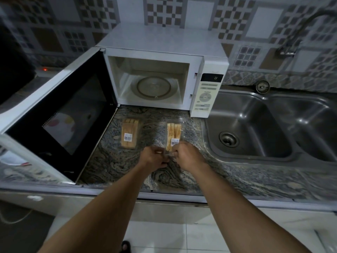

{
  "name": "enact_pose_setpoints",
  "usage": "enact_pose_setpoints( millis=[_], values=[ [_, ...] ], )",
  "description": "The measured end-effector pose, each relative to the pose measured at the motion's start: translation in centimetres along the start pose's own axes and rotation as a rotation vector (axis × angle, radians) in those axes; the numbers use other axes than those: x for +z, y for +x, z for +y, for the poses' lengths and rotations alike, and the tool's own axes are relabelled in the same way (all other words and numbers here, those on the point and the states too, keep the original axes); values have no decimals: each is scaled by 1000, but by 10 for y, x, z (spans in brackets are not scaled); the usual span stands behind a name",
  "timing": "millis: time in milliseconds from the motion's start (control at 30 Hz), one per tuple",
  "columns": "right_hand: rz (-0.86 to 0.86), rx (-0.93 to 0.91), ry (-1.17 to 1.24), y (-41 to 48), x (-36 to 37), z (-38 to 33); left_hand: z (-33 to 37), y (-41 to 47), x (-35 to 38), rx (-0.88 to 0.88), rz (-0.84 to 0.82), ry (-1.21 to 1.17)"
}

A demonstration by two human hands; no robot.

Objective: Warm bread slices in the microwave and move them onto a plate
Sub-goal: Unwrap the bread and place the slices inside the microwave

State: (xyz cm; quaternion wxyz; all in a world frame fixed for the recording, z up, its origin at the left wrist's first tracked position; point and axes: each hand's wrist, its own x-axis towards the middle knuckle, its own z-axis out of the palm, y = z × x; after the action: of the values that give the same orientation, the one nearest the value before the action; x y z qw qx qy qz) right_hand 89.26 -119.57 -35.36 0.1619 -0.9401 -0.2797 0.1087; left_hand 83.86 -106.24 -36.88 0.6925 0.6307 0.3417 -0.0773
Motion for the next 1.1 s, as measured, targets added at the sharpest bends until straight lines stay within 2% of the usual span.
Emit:
enact_pose_setpoints(
  millis=[400,767,1100],
  values=[
    [7,-8,-141,7,0,-6,1,-1,3,7,-48,-153],
    [-42,-17,-79,12,-6,-5,-7,1,2,13,-26,-240],
    [66,-192,-121,9,-14,-8,0,4,3,-43,62,-211]
  ],
)
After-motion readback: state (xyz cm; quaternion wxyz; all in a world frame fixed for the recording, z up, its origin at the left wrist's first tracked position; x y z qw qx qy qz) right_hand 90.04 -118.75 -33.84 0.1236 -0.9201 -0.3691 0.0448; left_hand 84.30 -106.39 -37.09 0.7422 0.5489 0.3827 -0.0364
